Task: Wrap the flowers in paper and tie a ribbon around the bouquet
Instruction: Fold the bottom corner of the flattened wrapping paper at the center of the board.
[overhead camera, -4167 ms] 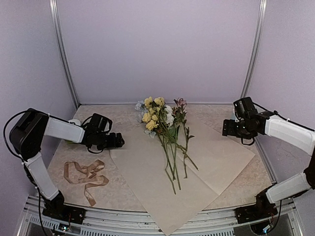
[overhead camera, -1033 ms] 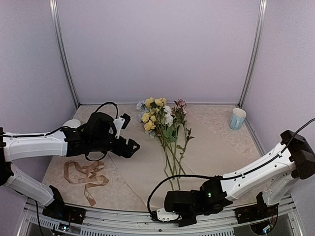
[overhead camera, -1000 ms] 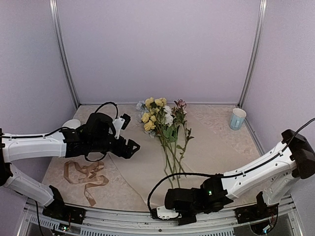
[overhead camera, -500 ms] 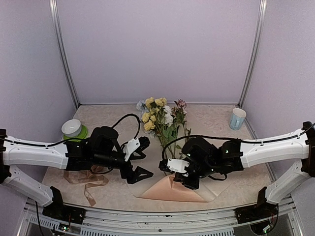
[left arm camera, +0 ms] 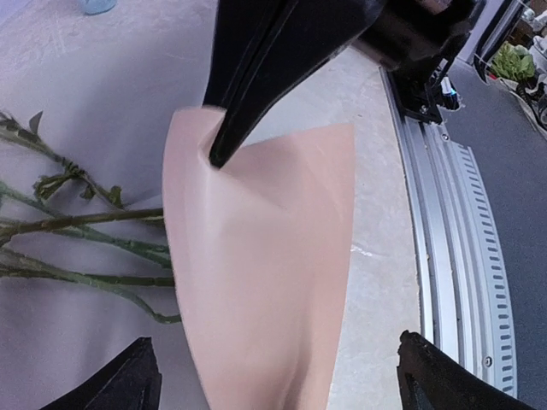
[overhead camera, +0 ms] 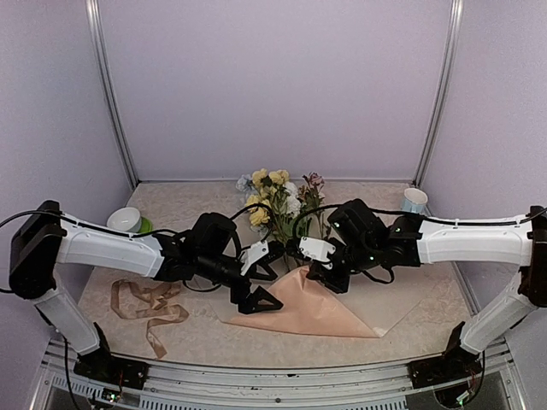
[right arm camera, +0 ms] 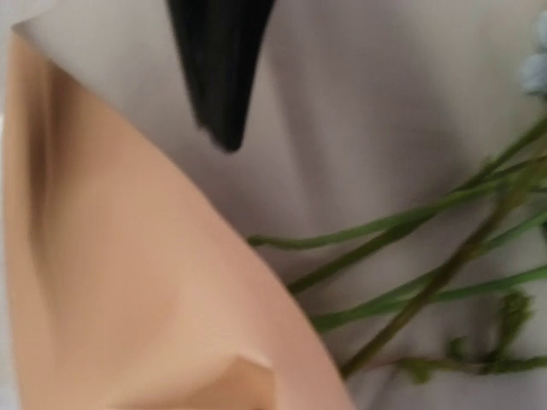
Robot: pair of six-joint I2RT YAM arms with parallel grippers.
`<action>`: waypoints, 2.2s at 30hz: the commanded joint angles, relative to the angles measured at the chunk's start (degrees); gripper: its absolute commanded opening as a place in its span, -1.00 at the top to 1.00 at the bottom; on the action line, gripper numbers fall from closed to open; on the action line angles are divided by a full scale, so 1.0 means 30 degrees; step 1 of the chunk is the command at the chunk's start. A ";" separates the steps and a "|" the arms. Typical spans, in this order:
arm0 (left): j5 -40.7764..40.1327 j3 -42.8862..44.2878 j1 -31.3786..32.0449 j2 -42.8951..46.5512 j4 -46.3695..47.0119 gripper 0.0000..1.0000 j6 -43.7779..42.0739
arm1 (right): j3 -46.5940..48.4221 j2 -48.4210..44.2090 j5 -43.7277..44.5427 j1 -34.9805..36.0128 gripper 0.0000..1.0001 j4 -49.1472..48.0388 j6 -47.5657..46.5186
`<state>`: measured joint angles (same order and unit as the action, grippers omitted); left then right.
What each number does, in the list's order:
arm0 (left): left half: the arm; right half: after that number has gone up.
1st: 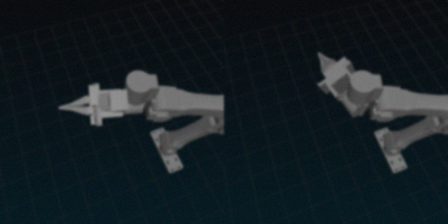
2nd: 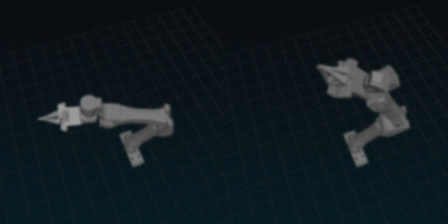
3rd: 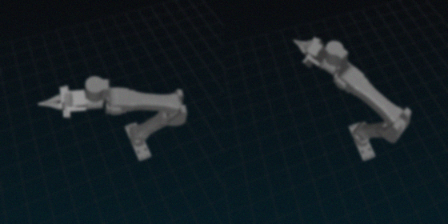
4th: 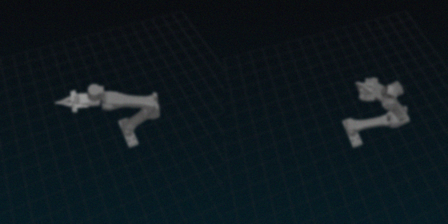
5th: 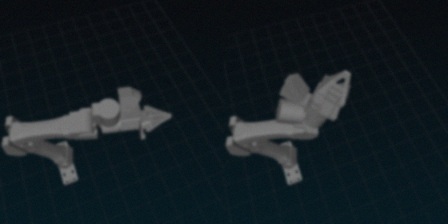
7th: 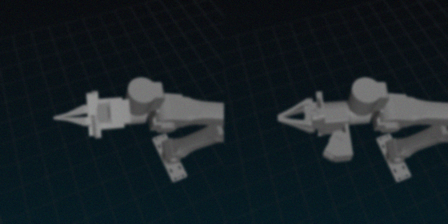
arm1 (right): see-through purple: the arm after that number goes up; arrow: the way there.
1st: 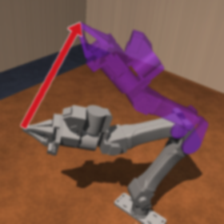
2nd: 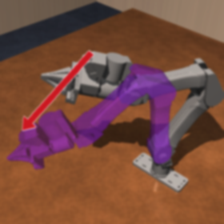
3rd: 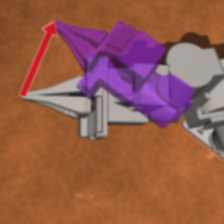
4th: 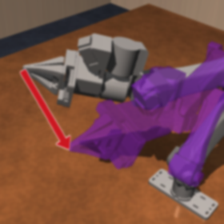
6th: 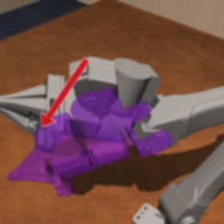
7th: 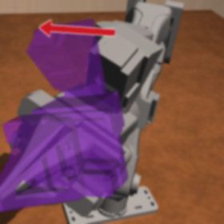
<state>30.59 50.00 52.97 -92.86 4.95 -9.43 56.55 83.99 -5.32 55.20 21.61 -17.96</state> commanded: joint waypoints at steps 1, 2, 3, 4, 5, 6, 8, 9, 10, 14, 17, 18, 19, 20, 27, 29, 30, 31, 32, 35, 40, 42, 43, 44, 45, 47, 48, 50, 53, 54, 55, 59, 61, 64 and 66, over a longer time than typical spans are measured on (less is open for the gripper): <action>0.2340 0.0885 -0.1263 -0.1410 0.0016 -0.83 0.0267 | 0.1285 -0.0172 -0.1344 -0.0336 1.00 -0.1040 -0.1418; 0.2632 0.1030 -0.1190 -0.1594 0.0067 -0.81 0.0071 | 0.1364 -0.0076 -0.1329 -0.0421 1.00 -0.1041 -0.1550; 0.2774 0.1165 -0.1122 -0.1819 0.0077 -0.80 -0.0100 | 0.1545 0.0013 -0.1280 -0.0497 1.00 -0.1012 -0.1699; 0.2796 0.1299 -0.1095 -0.2041 0.0056 -0.78 -0.0180 | 0.1708 0.0112 -0.1277 -0.0561 1.00 -0.0979 -0.1842; 0.2835 0.1407 -0.1140 -0.2316 0.0050 -0.75 -0.0132 | 0.1831 0.0216 -0.1369 -0.0676 1.00 -0.0949 -0.2011; 0.2943 0.1447 -0.1277 -0.2480 0.0093 -0.71 -0.0001 | 0.1938 0.0265 -0.1490 -0.0811 1.00 -0.0912 -0.2104; 0.3393 0.1401 -0.1602 -0.2638 0.0325 -0.53 0.0334 | 0.2035 0.0345 -0.1669 -0.1009 1.00 -0.0907 -0.2184; 0.3580 0.1299 -0.1763 -0.2623 0.0486 -0.40 0.0467 | 0.2055 0.0377 -0.1681 -0.1109 1.00 -0.0849 -0.2166; 0.3658 0.1166 -0.1864 -0.2559 0.0719 -0.22 0.0627 | 0.2032 0.0391 -0.1705 -0.1202 1.00 -0.0845 -0.2120; 0.4228 0.0699 -0.2012 -0.2422 0.1542 0.50 0.1001 | 0.1704 0.0343 -0.1767 -0.1401 1.00 -0.0981 -0.1703; 0.4267 0.0743 -0.2012 -0.2684 0.1707 0.93 0.1263 | 0.1401 0.0363 -0.1782 -0.1451 1.00 -0.1185 -0.0808; 0.3975 0.0803 -0.2034 -0.2834 0.1651 0.99 0.1415 | 0.1339 0.0406 -0.1637 -0.1513 0.80 -0.1191 -0.0233; 0.3368 0.0884 -0.2063 -0.3036 0.1568 1.00 0.1591 | 0.1291 0.0413 -0.1505 -0.1685 0.43 -0.1199 0.0649; 0.3024 0.0967 -0.2138 -0.3241 0.1484 1.00 0.1811 | 0.1179 0.0407 -0.1826 -0.1966 0.14 -0.1185 0.1619; 0.1513 0.1646 -0.2280 -0.3935 0.0749 1.00 0.2164 | -0.3071 -0.1126 -0.7069 -0.4699 -1.00 -0.3667 0.9033; 0.1185 0.1939 -0.2250 -0.4181 0.0271 1.00 0.1958 | -0.4704 -0.1679 -0.7318 -0.4907 -1.00 -0.4939 1.0715; 0.0979 0.2088 -0.2207 -0.4325 0.0011 1.00 0.1868 | -0.5214 -0.1825 -0.7038 -0.4921 -1.00 -0.5212 1.1436; 0.0770 0.2271 -0.2168 -0.4497 -0.0208 1.00 0.1790 | -0.5608 -0.1898 -0.6762 -0.4923 -0.99 -0.5221 1.1966; 0.0575 0.2506 -0.2112 -0.4694 -0.0524 1.00 0.1708 | -0.5939 -0.1955 -0.6445 -0.4923 -0.96 -0.5193 1.2515; 0.0195 0.3018 -0.1884 -0.5082 -0.0932 1.00 0.1440 | -0.7108 -0.2079 -0.5850 -0.4923 -0.80 -0.5412 1.3548; -0.0514 0.3704 -0.1661 -0.5607 -0.1431 1.00 0.1043 | -0.8500 -0.2189 -0.5658 -0.4921 0.11 -0.5803 1.4367; -0.0953 0.3888 -0.1617 -0.5841 -0.1811 1.00 0.0965 | -0.8773 -0.2361 -0.5426 -0.4916 0.40 -0.5942 1.4594; -0.1252 0.3870 -0.1604 -0.5909 -0.1875 1.00 0.0974 | -0.8949 -0.2386 -0.5355 -0.4922 0.53 -0.6129 1.5253; -0.1476 0.3864 -0.1547 -0.5991 -0.1898 1.00 0.0961 | -0.9162 -0.2353 -0.5398 -0.4923 0.65 -0.6431 1.5526; -0.1676 0.3929 -0.1504 -0.6053 -0.1927 1.00 0.1014 | -0.9342 -0.2184 -0.5568 -0.4923 0.77 -0.6743 1.5758; -0.1887 0.4077 -0.1431 -0.6163 -0.2031 1.00 0.1081 | -0.9550 -0.1687 -0.5881 -0.4923 1.00 -0.7145 1.6042; -0.2090 0.4102 -0.1379 -0.6133 -0.2064 1.00 0.1131 | -0.9563 -0.1423 -0.5756 -0.4909 1.00 -0.7129 1.6200; -0.2649 0.3948 -0.1312 -0.5989 -0.2005 1.00 0.1178 | -0.9587 -0.1006 -0.5059 -0.4923 1.00 -0.6864 1.6476; -0.4171 0.4161 -0.1313 -0.5832 -0.2582 0.48 0.1279 | -0.9511 -0.0526 -0.3981 -0.4923 1.00 -0.6216 1.6858; -0.4715 0.4380 -0.1310 -0.5769 -0.3015 0.32 0.1351 | -0.9459 -0.0294 -0.3896 -0.4923 1.00 -0.6040 1.6957; -0.5267 0.4594 -0.1324 -0.5604 -0.3505 0.13 0.1458 | -0.9430 -0.0154 -0.3882 -0.4923 1.00 -0.5973 1.7047; -0.7613 0.3880 -0.0728 -0.3421 -0.3670 -0.20 0.2242 | -0.9384 0.0107 -0.3507 -0.4923 1.00 -0.5630 1.7328; -0.9987 0.3441 0.0271 -0.1693 -0.4016 -0.33 0.2405 | -0.9280 0.0089 -0.3104 -0.4916 1.00 -0.5225 1.7390; -1.2037 0.3131 0.1948 -0.0018 -0.4909 -0.40 0.2738 | -0.9303 -0.0226 -0.2843 -0.4923 1.00 -0.4909 1.7339; -1.1084 0.3148 0.2828 0.0030 -0.5333 -0.26 0.3161 | -0.9434 -0.0609 -0.2787 -0.4923 1.00 -0.5049 1.7231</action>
<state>1.65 59.92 56.45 -96.18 -8.03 -2.31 29.12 82.59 -18.83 40.49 2.35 33.43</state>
